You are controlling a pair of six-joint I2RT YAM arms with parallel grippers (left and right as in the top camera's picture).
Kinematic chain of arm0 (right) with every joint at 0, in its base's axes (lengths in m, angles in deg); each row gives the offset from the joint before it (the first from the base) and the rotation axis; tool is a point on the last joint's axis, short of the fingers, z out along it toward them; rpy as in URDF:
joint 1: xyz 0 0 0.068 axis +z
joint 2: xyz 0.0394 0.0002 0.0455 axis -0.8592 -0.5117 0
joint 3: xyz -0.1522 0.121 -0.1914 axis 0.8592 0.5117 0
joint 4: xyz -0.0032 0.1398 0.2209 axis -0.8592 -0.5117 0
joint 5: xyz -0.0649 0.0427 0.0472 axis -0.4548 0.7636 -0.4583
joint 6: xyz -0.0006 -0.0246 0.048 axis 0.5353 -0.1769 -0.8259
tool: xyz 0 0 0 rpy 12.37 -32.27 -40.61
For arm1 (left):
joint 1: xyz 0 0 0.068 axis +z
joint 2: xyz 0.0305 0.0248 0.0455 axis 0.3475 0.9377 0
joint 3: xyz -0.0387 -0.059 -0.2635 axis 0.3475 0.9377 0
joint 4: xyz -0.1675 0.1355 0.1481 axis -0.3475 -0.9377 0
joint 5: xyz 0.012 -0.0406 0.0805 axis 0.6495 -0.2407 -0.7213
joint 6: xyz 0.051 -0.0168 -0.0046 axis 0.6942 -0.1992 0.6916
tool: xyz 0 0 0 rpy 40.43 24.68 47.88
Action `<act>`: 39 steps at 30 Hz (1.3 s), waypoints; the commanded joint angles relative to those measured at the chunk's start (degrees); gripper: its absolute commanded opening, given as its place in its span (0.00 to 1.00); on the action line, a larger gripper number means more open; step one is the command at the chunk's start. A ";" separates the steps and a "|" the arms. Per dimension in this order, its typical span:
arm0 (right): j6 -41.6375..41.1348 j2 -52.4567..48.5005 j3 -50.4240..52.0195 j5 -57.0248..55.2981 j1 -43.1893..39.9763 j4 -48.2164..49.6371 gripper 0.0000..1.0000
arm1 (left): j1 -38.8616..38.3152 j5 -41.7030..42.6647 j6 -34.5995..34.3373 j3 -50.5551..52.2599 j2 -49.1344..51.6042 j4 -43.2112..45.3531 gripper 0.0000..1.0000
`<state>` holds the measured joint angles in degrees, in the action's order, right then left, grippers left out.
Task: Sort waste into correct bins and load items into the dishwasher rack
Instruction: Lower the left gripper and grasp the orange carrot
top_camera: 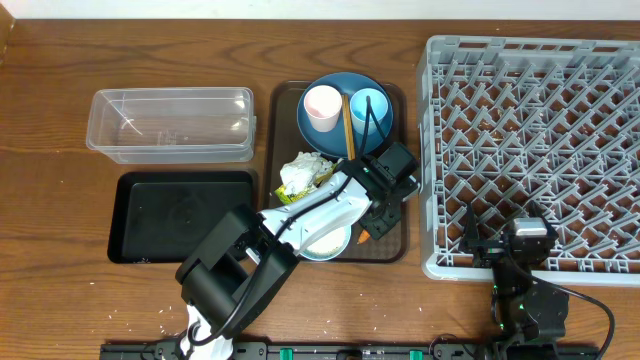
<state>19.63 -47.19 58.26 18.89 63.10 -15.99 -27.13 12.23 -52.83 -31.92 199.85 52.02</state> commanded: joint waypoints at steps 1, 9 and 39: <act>0.11 0.09 0.09 -0.17 1.03 -0.22 0.99 | 0.04 0.74 -2.16 1.68 0.24 1.22 0.50; 0.11 0.09 0.09 -0.17 1.03 -0.22 0.99 | 0.02 0.76 -2.19 4.15 0.24 4.13 0.54; 0.11 0.09 0.09 -0.17 1.03 -0.22 0.99 | -3.10 0.79 -8.63 4.17 0.33 3.89 0.40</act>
<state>19.65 -47.19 58.26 18.89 63.10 -15.99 -29.86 12.23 -60.92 -28.79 199.83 56.41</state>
